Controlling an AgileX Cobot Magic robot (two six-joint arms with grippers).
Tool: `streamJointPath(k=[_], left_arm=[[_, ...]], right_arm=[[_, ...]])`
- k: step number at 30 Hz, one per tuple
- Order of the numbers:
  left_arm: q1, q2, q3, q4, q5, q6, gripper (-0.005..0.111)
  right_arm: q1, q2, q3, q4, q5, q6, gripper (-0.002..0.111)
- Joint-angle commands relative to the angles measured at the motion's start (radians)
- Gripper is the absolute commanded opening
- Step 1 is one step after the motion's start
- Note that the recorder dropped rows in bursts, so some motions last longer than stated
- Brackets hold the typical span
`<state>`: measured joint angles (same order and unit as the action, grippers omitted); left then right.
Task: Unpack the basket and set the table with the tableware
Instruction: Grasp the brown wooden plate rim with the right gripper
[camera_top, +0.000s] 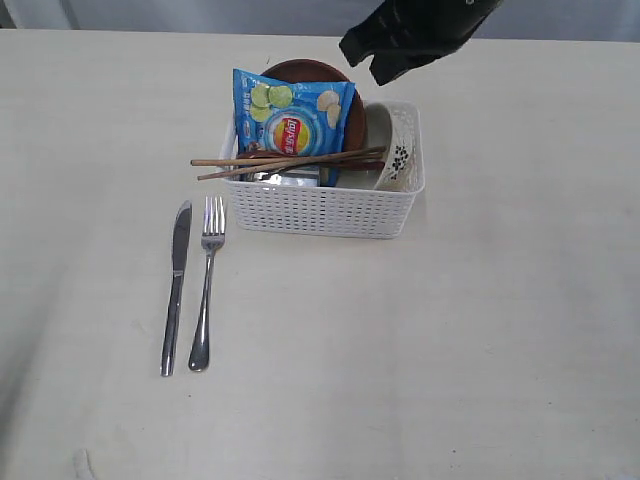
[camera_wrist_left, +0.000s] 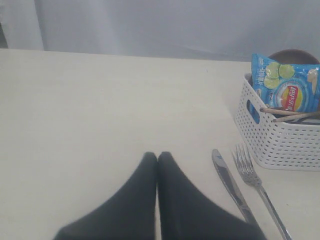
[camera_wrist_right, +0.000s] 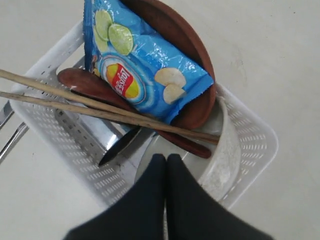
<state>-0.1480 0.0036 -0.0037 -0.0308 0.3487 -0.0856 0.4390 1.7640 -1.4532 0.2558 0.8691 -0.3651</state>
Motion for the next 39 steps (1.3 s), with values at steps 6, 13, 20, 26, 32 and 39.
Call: streamJointPath(k=[6, 13, 20, 26, 32, 39], left_arm=[[-0.005, -0.004, 0.004, 0.001, -0.002, 0.003, 0.000], [-0.005, -0.004, 0.004, 0.001, -0.002, 0.003, 0.000], [-0.005, -0.004, 0.004, 0.001, -0.002, 0.003, 0.000], [-0.005, -0.004, 0.004, 0.001, -0.002, 0.003, 0.000], [-0.005, -0.004, 0.004, 0.001, -0.002, 0.003, 0.000], [-0.005, -0.004, 0.004, 0.001, -0.002, 0.003, 0.000]], right_arm=[[-0.006, 0.102, -0.096, 0.007, -0.028, -0.104, 0.019], [-0.006, 0.182, -0.209, 0.030, 0.063, -0.286, 0.055], [-0.090, 0.278, -0.322, 0.194, 0.169, -0.495, 0.054], [-0.196, 0.344, -0.367, 0.379, 0.261, -0.592, 0.054], [-0.227, 0.413, -0.369, 0.525, 0.324, -0.759, 0.054], [-0.227, 0.474, -0.371, 0.610, 0.312, -0.875, 0.054]])
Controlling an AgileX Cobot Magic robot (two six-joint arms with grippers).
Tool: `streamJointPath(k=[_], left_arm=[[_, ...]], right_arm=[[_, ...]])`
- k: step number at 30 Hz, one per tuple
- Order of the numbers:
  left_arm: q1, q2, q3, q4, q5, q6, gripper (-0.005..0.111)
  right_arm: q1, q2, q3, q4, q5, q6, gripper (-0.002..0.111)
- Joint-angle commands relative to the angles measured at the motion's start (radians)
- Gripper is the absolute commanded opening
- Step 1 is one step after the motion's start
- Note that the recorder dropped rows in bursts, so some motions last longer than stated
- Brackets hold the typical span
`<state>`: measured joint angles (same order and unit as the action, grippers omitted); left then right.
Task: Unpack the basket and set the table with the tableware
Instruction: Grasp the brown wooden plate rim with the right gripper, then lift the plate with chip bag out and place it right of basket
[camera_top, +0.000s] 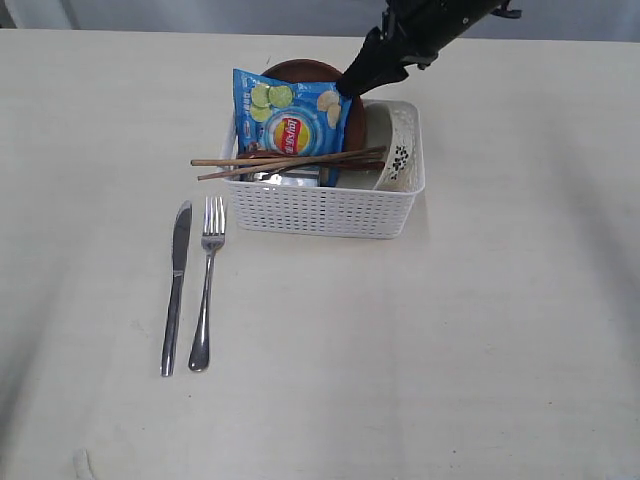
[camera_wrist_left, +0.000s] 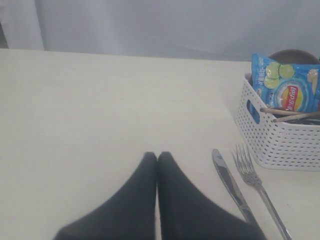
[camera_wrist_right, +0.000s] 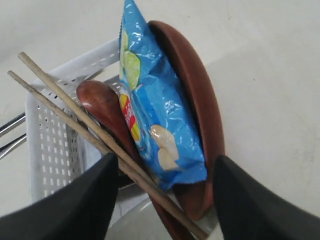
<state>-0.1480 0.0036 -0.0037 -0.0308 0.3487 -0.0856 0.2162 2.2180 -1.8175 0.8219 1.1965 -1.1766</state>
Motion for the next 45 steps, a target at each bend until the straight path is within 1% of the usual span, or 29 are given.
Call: streamJointPath(k=[1, 8, 12, 16, 17, 18, 19, 21, 24, 25, 28, 35, 45], left_arm=[[-0.005, -0.004, 0.004, 0.001, -0.002, 0.003, 0.000], [-0.005, -0.004, 0.004, 0.001, -0.002, 0.003, 0.000], [-0.005, -0.004, 0.004, 0.001, -0.002, 0.003, 0.000], [-0.005, -0.004, 0.004, 0.001, -0.002, 0.003, 0.000], [-0.005, -0.004, 0.004, 0.001, -0.002, 0.003, 0.000], [-0.005, -0.004, 0.004, 0.001, -0.002, 0.003, 0.000], [-0.005, -0.004, 0.004, 0.001, -0.002, 0.003, 0.000], [-0.005, -0.004, 0.004, 0.001, -0.002, 0.003, 0.000], [-0.005, -0.004, 0.004, 0.001, -0.002, 0.003, 0.000], [-0.005, -0.004, 0.004, 0.001, -0.002, 0.003, 0.000], [-0.005, -0.004, 0.004, 0.001, -0.002, 0.003, 0.000], [-0.005, -0.004, 0.004, 0.001, -0.002, 0.003, 0.000], [-0.005, -0.004, 0.004, 0.001, -0.002, 0.003, 0.000]], right_arm=[[-0.005, 0.022, -0.006, 0.043, -0.028, -0.069, 0.054], [-0.005, 0.025, -0.006, 0.043, -0.066, -0.115, 0.054], [-0.005, 0.044, -0.006, 0.092, -0.066, -0.139, 0.054], [-0.005, 0.067, -0.008, 0.100, -0.068, -0.147, 0.054], [-0.005, 0.069, -0.008, 0.100, -0.070, -0.147, 0.052], [-0.005, 0.069, -0.008, 0.100, -0.072, -0.147, 0.049], [-0.005, 0.069, -0.008, 0.100, -0.075, -0.147, 0.043], [-0.005, 0.067, -0.008, 0.112, -0.089, -0.147, 0.030], [-0.005, 0.067, -0.013, 0.121, -0.094, -0.151, 0.005], [-0.005, 0.067, -0.019, 0.121, -0.091, -0.151, 0.000], [-0.005, 0.063, -0.028, 0.127, -0.085, -0.151, -0.001], [-0.005, 0.054, -0.114, 0.171, 0.011, -0.128, 0.000], [-0.014, -0.040, -0.171, 0.164, -0.010, -0.041, 0.000]])
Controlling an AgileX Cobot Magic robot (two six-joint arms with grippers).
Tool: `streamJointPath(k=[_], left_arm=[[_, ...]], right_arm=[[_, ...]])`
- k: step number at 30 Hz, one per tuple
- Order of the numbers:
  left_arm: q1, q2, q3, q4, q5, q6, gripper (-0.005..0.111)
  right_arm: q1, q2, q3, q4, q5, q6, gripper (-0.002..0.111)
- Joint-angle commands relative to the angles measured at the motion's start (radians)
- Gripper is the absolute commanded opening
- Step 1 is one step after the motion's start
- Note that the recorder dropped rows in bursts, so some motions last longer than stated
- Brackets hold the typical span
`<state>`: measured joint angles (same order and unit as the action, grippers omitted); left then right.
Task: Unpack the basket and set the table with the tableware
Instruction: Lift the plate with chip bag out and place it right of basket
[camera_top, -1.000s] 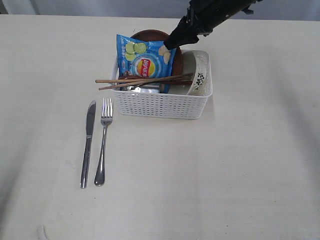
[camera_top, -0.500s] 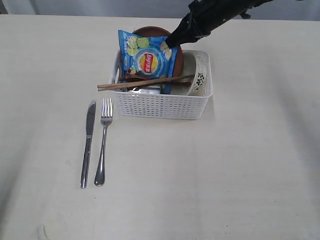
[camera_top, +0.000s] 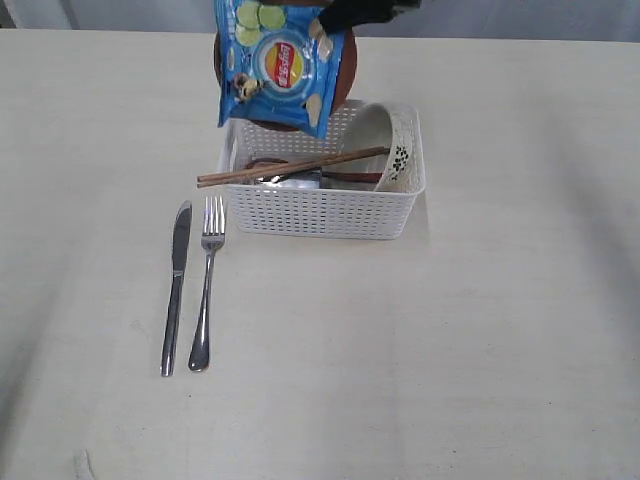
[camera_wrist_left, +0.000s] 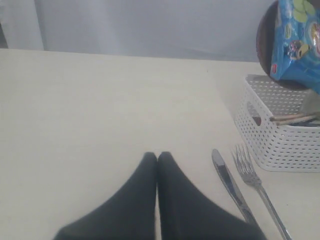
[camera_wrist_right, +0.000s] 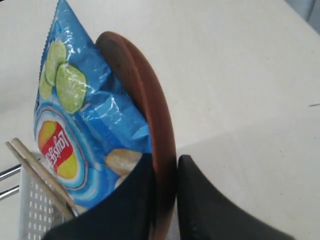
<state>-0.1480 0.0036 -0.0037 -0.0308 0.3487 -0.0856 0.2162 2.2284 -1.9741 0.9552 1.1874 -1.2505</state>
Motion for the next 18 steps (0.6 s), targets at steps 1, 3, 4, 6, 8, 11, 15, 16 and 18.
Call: streamJointPath(k=[1, 3, 4, 6, 8, 11, 15, 16, 18], left_arm=[[-0.005, -0.004, 0.004, 0.001, -0.002, 0.003, 0.000], [-0.005, -0.004, 0.004, 0.001, -0.002, 0.003, 0.000], [-0.005, -0.004, 0.004, 0.001, -0.002, 0.003, 0.000], [-0.005, -0.004, 0.004, 0.001, -0.002, 0.003, 0.000], [-0.005, -0.004, 0.004, 0.001, -0.002, 0.003, 0.000], [-0.005, -0.004, 0.004, 0.001, -0.002, 0.003, 0.000], [-0.005, -0.004, 0.004, 0.001, -0.002, 0.003, 0.000], [-0.005, -0.004, 0.004, 0.001, -0.002, 0.003, 0.000], [-0.005, -0.004, 0.004, 0.001, -0.002, 0.003, 0.000]], right_arm=[[-0.016, -0.057, -0.014, 0.030, -0.005, 0.045, 0.000], [-0.025, -0.072, -0.014, 0.027, -0.007, 0.062, 0.000], [-0.033, -0.081, -0.014, 0.027, -0.006, 0.075, 0.000], [-0.054, -0.097, -0.014, 0.027, -0.015, 0.109, 0.000], [-0.084, -0.117, -0.014, 0.010, -0.040, 0.170, 0.000], [-0.141, -0.146, -0.014, -0.077, -0.096, 0.306, 0.000], [-0.303, -0.155, -0.012, -0.243, -0.114, 0.630, 0.000], [-0.361, -0.138, -0.012, -0.269, -0.105, 0.722, 0.000], [-0.434, -0.109, 0.031, -0.248, -0.099, 0.791, 0.000]])
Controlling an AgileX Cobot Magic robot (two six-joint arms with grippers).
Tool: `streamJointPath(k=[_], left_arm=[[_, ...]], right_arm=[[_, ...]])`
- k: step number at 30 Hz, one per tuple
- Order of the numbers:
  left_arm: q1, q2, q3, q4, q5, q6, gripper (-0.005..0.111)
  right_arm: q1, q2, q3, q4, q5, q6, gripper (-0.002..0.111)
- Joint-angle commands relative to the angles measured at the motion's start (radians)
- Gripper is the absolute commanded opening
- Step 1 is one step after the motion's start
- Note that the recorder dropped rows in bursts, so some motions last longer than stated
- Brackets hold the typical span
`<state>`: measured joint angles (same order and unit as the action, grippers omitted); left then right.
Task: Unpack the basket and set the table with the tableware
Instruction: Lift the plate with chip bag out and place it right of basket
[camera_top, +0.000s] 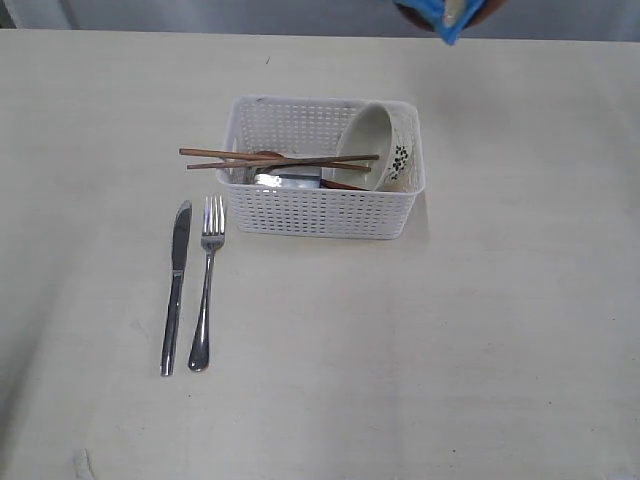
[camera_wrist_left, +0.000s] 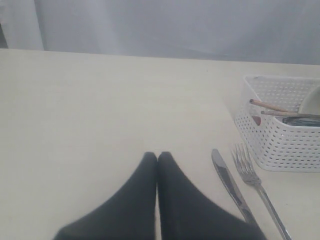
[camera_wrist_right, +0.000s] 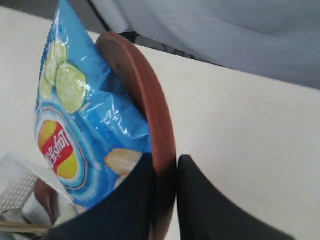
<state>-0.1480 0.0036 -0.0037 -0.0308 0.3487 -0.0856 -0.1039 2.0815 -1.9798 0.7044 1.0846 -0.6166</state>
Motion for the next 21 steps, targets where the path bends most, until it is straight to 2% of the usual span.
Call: streamJointPath(k=[1, 3, 6, 9, 21], left_arm=[[-0.005, -0.004, 0.004, 0.001, -0.002, 0.003, 0.000], [-0.005, -0.004, 0.004, 0.001, -0.002, 0.003, 0.000], [-0.005, -0.004, 0.004, 0.001, -0.002, 0.003, 0.000], [-0.005, -0.004, 0.004, 0.001, -0.002, 0.003, 0.000], [-0.005, -0.004, 0.004, 0.001, -0.002, 0.003, 0.000]], right_arm=[[-0.135, 0.048, 0.062, 0.016, 0.004, 0.157, 0.000], [-0.188, 0.085, 0.171, 0.100, -0.011, 0.155, 0.000], [-0.205, 0.143, 0.255, 0.145, -0.014, 0.123, 0.000], [-0.193, 0.197, 0.263, 0.197, -0.012, 0.102, 0.000], [-0.185, 0.263, 0.263, 0.160, -0.075, 0.118, 0.000]])
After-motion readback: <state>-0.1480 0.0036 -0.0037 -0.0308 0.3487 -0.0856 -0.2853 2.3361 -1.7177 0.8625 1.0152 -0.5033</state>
